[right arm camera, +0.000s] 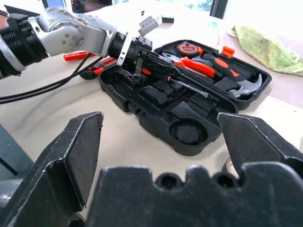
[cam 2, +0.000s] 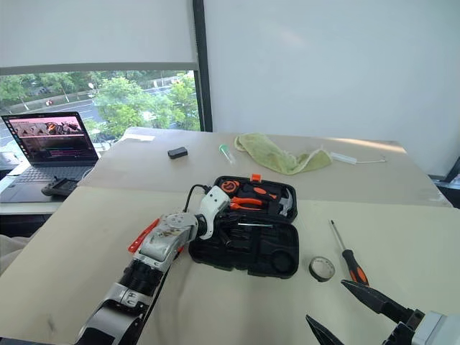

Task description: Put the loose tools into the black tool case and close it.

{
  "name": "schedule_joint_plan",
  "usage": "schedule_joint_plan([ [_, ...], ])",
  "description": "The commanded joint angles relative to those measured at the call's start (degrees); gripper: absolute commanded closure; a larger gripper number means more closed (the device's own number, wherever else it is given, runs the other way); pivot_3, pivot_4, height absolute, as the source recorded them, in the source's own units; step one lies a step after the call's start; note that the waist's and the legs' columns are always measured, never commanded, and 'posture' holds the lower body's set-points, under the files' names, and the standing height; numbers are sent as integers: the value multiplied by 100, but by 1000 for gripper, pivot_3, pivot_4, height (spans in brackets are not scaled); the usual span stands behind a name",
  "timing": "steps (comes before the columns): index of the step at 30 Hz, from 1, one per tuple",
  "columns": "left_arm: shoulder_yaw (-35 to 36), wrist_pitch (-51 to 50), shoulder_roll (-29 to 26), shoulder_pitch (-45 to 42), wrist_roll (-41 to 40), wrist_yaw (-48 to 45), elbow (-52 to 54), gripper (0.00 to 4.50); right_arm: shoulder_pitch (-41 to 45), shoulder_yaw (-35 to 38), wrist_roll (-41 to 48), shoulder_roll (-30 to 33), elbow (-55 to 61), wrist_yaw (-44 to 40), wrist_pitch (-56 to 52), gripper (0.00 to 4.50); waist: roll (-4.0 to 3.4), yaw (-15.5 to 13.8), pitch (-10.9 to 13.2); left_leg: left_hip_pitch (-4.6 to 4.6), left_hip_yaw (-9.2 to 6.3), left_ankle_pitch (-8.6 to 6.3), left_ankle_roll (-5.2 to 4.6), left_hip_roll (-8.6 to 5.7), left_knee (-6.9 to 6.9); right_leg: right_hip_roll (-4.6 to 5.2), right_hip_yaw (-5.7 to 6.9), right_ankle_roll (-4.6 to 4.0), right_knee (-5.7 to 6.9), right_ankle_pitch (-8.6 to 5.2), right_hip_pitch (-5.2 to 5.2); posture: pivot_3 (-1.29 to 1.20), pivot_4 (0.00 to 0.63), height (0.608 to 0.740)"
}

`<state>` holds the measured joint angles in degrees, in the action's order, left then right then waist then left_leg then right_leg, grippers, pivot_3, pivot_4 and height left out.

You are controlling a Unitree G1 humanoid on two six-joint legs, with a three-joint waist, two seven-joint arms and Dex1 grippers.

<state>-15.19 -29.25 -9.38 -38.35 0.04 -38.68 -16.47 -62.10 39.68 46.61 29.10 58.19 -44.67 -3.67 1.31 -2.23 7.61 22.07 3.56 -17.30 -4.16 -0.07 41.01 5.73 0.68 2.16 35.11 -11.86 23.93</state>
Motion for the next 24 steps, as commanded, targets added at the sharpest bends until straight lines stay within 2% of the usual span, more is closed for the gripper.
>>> schedule_joint_plan([
  [1,-588,-40,-37,164,313,-180,-480,4487,37,133,259,270,181,329,-39,0,-7,0,-25,-4,0,0,0,0,-3,1,0,-5,-1,-3,-2,0,150,740],
  [3,-589,121,45,77,326,-147,-643,4487,143,68,265,436,181,537,-147,0,-17,-9,-62,-7,1,-1,0,-1,-8,5,3,-7,-5,-6,-5,0,150,740],
  [6,-178,337,195,-96,62,-33,-681,4487,441,-54,-47,667,181,1004,-328,0,-20,-36,-85,-10,1,-2,-3,-3,-8,9,7,-9,-10,-8,-4,0,150,740],
  [9,599,390,174,60,-852,-438,311,4487,913,-280,119,1186,181,2016,-958,0,-20,-25,-83,2,8,0,-6,-6,-2,27,7,-23,-4,-14,-1,0,150,740],
  [10,746,621,52,162,-1126,-752,695,4487,1146,-303,280,1356,181,2423,-1313,0,-16,-7,-78,17,9,3,-8,-7,-3,32,7,-24,-3,-11,14,0,150,740],
  [11,778,392,-207,228,-1357,-1118,1065,4487,1356,-283,323,1514,181,2749,-1641,0,-9,27,-64,27,9,7,-6,-6,-2,32,8,-24,2,-10,27,0,150,740],
  [13,1016,-530,-626,211,-2109,-1692,1630,4487,1643,-189,528,1994,106,3196,-2432,0,-4,60,-49,36,8,12,4,-1,-6,42,7,-22,2,-5,37,0,150,740],
  [14,1113,-920,-813,184,-2439,-1892,1837,4241,1797,-171,739,2243,-34,3327,-2802,0,-6,74,-47,38,6,16,10,-2,-7,35,13,-23,5,-5,40,0,150,740],
  [16,1078,-1039,-1267,212,-2708,-2329,2254,3850,2199,-185,1204,2460,-467,3648,-3271,0,-8,88,-46,31,5,17,11,-3,-14,28,16,-23,9,-5,34,0,150,740],
  [20,1188,-1652,-2224,264,-3557,-3208,3109,2373,3134,-450,1527,2930,-1289,4104,-4231,0,-16,75,-32,26,6,12,2,-10,-15,6,8,-44,-1,-18,21,0,150,740],
  [23,1227,-2057,-2692,311,-4087,-3474,3627,1194,3735,-716,1583,3528,-1834,4182,-5150,0,-15,78,-10,28,9,11,0,-10,-9,-4,5,-43,-6,-18,19,0,150,740],
  [24,1213,-2084,-2803,343,-4142,-3495,3747,966,3963,-829,1618,3638,-2038,4272,-5410,0,-15,73,-9,29,9,11,-1,-11,-8,-4,4,-43,-6,-18,20,0,150,740],
])
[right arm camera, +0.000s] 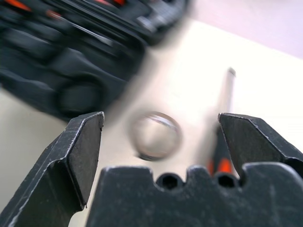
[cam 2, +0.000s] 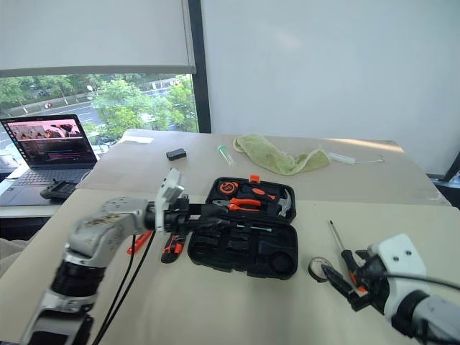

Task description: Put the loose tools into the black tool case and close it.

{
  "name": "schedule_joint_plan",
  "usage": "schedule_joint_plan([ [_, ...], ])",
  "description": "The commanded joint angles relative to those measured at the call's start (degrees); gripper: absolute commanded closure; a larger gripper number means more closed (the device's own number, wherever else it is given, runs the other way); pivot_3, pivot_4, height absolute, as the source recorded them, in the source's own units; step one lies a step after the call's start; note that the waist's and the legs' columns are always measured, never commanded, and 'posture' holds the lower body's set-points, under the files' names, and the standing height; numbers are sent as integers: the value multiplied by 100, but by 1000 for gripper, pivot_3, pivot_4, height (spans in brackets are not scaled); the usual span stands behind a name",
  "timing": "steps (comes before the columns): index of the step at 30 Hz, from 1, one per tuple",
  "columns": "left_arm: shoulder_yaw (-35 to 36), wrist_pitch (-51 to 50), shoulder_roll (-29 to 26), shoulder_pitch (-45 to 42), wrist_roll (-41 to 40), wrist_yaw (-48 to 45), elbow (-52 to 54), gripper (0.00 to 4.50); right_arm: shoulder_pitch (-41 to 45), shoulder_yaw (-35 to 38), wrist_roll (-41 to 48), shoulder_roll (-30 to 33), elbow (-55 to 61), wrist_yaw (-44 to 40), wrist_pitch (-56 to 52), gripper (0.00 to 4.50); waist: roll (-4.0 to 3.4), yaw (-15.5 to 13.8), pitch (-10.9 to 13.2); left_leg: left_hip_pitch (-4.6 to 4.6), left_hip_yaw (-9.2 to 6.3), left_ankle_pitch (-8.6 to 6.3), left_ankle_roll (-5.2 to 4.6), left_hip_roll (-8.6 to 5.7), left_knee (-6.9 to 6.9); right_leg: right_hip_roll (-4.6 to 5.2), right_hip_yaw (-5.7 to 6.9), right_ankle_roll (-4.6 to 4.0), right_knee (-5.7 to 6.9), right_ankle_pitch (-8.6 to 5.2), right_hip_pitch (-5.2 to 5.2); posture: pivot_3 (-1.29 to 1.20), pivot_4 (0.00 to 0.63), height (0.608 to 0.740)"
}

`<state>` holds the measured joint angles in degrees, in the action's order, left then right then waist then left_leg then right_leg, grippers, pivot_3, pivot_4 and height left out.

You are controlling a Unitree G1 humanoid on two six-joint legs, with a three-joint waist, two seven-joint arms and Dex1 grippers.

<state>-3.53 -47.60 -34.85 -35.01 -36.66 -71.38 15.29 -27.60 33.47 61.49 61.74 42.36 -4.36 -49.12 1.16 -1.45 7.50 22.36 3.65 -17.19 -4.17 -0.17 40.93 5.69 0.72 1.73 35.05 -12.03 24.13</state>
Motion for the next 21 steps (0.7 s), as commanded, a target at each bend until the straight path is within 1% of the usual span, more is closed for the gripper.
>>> schedule_joint_plan([
  [1,60,-284,-366,55,-527,-211,695,473,860,-387,278,477,-720,319,-1137,0,2,0,3,-1,0,0,-1,0,1,-3,0,2,0,1,-2,0,150,740],
  [2,63,-314,-432,83,-578,-170,789,155,1124,-501,376,518,-905,352,-1346,0,8,17,11,0,0,0,0,0,0,-6,1,4,-1,2,-2,0,150,740],
  [3,75,-357,-512,137,-661,-158,892,38,1474,-694,495,551,-1165,362,-1606,0,10,26,15,-2,2,1,1,1,0,-13,-4,7,-2,4,-2,0,150,740],
  [6,106,-382,-540,260,-804,22,1087,38,2403,-1279,485,443,-1837,372,-2172,0,17,66,23,-3,2,2,3,3,-2,-21,-5,12,-1,7,-2,0,150,740],
  [7,115,-364,-520,320,-824,124,1161,38,2750,-1583,273,346,-2091,336,-2241,0,17,68,24,-2,2,3,4,3,-2,-23,-6,15,-1,9,0,0,150,740],
  [9,119,-319,-497,437,-806,331,1280,0,3276,-2060,-50,179,-2499,215,-2391,504,18,78,25,-4,2,4,6,4,-4,-27,-8,37,-3,22,-1,0,150,740],
  [10,113,-289,-496,469,-791,397,1314,0,3432,-2193,-154,126,-2612,149,-2461,726,15,80,27,0,2,4,7,2,-3,-27,-9,43,-3,25,2,0,150,740],
  [11,133,-306,-480,478,-833,473,1338,0,3515,-2297,-240,77,-2676,67,-2503,1055,15,76,27,1,4,4,6,2,-3,-27,-12,45,-3,27,5,0,150,740],
  [14,169,-352,-488,498,-937,646,1381,0,3632,-2538,-614,25,-2764,-182,-2525,2227,14,58,28,6,3,4,6,2,-4,-27,-8,48,-3,28,8,0,150,740],
  [15,174,-356,-507,513,-962,682,1397,0,3638,-2572,-715,21,-2765,-255,-2522,2445,14,61,28,6,3,4,6,3,-4,-27,-8,48,-4,28,8,0,150,740],
  [16,189,-371,-524,521,-998,735,1412,0,3628,-2606,-847,39,-2763,-341,-2481,2897,14,63,28,7,4,3,5,2,-4,-27,-9,49,-5,28,8,0,150,740],
  [18,239,-459,-553,508,-1125,859,1467,0,3512,-2562,-1106,121,-2646,-517,-2345,3470,14,67,28,7,4,3,4,2,-3,-26,-9,50,-6,29,6,0,150,740],
  [21,289,-414,-577,524,-1144,1043,1513,0,3195,-2204,-1440,229,-2281,-854,-1940,3511,13,53,28,7,3,3,4,2,-3,-25,-8,52,-5,29,7,0,150,740],
])
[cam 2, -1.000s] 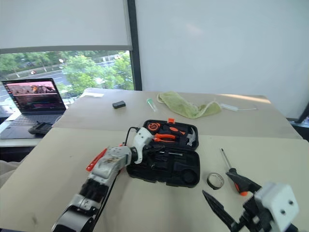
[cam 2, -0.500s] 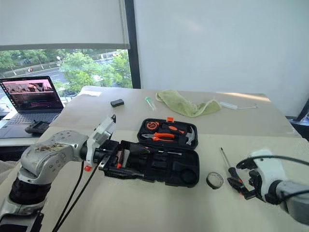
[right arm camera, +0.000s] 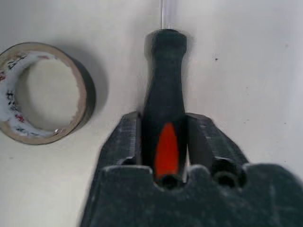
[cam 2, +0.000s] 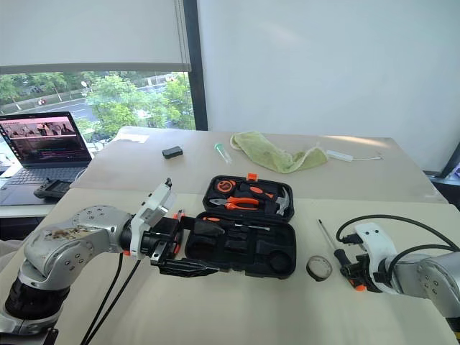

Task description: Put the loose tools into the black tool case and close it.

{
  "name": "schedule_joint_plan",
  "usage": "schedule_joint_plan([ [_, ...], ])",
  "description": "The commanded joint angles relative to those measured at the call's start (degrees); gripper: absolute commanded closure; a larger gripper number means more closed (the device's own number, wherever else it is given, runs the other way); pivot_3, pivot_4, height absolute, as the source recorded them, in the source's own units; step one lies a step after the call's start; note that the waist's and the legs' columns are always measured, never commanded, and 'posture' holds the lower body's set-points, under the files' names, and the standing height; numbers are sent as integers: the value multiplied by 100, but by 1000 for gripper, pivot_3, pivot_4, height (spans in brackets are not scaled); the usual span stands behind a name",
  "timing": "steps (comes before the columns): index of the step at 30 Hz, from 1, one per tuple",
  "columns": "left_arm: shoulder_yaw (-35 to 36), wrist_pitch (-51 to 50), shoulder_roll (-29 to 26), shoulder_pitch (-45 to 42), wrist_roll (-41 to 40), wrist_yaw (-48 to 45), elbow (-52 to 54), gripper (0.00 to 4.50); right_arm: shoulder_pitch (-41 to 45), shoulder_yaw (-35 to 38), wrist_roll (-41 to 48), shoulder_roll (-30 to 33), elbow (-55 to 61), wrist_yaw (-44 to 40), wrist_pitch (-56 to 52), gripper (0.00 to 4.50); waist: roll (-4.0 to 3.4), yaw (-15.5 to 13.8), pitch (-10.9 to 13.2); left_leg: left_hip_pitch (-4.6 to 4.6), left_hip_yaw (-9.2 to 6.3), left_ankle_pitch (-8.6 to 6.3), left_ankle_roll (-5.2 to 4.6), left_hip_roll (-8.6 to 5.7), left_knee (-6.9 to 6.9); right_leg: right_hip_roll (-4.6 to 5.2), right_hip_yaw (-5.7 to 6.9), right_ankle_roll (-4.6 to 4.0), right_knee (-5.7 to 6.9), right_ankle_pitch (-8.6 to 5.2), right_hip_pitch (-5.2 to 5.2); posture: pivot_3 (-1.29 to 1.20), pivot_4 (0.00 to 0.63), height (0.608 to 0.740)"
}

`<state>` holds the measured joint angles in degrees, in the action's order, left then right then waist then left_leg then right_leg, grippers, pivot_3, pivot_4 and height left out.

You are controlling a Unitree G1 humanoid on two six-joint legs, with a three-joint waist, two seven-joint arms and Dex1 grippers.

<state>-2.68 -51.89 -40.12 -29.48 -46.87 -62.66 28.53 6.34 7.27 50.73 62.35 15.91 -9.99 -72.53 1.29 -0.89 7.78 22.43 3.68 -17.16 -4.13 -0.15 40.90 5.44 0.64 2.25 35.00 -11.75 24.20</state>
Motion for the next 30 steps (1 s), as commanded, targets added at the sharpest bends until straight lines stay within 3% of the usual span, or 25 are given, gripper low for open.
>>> schedule_joint_plan([
  [1,229,106,-47,-9,-68,238,178,0,-293,632,-403,143,534,-469,615,3511,0,-1,0,0,0,0,0,0,0,0,1,0,0,0,0,0,150,740],
  [3,325,514,74,106,228,521,199,0,-440,1166,-344,231,1018,-1018,941,3511,-12,14,7,0,1,0,0,-1,0,-1,-3,4,1,2,1,0,150,740],
  [5,500,758,215,302,330,764,90,0,-11,1248,-17,292,1370,-1409,926,3511,-19,47,11,-5,2,1,2,1,0,-5,-5,6,2,3,0,0,150,740],
  [9,910,602,78,556,57,806,-159,0,1572,-234,-315,146,1543,-2156,1140,3512,-12,158,20,-17,-4,10,19,13,-11,-20,-11,-7,5,9,3,0,150,740],
  [13,1386,518,57,436,-102,1073,-720,0,2841,-2051,-1520,-155,1033,-3282,1866,3512,-2,147,26,-23,-9,19,34,23,-14,-28,3,-21,7,12,6,0,150,740],
  [16,1535,590,-325,402,-137,662,-919,0,3385,-3076,-2475,-265,415,-4136,2564,3512,-4,86,33,-8,-11,19,34,11,-12,-19,9,-20,7,11,16,0,150,740],
  [22,1894,545,-1296,1301,-383,-189,-318,0,3943,-3785,-3540,-726,-697,-5010,3388,3512,-7,87,36,12,2,29,63,1,-14,-6,9,-11,1,6,25,0,150,740],
  [30,2519,687,-1404,2397,-510,-118,281,0,4483,-4251,-4551,-1347,-1728,-6001,4275,3512,-6,106,41,76,-1,32,78,5,-10,-6,20,-8,4,6,94,0,150,740],
])
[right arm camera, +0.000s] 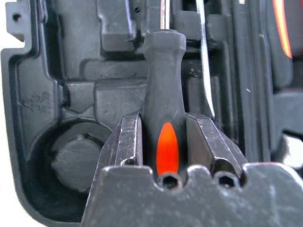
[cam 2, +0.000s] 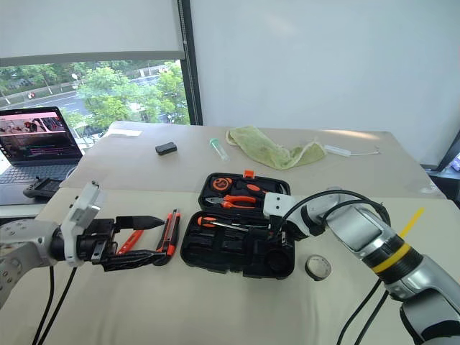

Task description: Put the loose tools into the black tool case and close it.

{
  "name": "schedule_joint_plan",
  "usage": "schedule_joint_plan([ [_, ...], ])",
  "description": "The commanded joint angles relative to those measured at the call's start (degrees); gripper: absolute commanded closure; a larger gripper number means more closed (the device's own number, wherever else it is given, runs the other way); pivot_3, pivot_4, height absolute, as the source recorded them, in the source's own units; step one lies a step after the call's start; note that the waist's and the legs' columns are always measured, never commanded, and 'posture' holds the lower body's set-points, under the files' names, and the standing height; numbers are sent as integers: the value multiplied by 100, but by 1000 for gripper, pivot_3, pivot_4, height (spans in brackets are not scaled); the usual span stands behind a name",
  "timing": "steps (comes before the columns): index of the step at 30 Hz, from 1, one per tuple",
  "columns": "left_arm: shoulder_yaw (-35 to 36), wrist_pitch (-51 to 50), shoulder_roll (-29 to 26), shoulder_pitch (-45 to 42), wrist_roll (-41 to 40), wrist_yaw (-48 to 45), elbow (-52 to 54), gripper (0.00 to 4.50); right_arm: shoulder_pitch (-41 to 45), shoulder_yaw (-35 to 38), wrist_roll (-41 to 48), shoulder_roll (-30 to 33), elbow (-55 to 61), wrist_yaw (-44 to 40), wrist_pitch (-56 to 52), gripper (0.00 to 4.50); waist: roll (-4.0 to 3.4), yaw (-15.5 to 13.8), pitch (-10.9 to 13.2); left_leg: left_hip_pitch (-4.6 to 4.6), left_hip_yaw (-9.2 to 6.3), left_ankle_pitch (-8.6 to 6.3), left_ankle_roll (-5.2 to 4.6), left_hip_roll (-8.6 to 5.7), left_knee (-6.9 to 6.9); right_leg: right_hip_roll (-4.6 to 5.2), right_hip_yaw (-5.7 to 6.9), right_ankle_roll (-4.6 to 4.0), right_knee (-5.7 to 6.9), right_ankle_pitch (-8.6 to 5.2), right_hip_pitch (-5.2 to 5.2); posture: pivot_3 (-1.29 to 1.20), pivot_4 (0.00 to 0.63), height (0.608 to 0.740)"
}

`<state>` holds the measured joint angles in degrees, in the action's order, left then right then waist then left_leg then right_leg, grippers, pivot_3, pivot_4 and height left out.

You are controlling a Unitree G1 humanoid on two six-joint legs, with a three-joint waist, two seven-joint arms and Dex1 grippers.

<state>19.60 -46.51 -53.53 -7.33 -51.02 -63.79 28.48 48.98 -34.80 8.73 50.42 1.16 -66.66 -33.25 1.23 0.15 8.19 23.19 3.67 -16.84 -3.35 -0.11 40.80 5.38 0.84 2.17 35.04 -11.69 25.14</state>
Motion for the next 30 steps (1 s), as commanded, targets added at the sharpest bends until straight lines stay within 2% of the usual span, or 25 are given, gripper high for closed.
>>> schedule_joint_plan([
  [1,319,182,-56,255,-84,3,317,0,265,-98,-474,-229,-393,-425,463,3512,0,1,0,-4,0,1,2,1,2,-1,-1,-1,-2,0,-1,0,150,740],
  [9,478,288,-25,577,-83,92,439,0,535,-193,-1164,-752,-1392,-884,914,3512,-1,22,0,-39,-2,8,14,4,0,-4,-5,-19,25,11,-18,0,150,740],
  [13,474,352,3,646,-80,185,465,0,637,-58,-1197,-985,-1694,-1000,576,3512,-1,21,0,-57,-4,12,19,4,1,-3,-6,-24,33,14,-31,0,150,740],
  [30,317,465,-5,636,-80,306,451,0,793,40,-1410,-1205,-1841,-1195,7,3512,-3,25,1,-84,-6,10,21,4,-8,4,-4,-30,30,11,-54,0,150,740],
])
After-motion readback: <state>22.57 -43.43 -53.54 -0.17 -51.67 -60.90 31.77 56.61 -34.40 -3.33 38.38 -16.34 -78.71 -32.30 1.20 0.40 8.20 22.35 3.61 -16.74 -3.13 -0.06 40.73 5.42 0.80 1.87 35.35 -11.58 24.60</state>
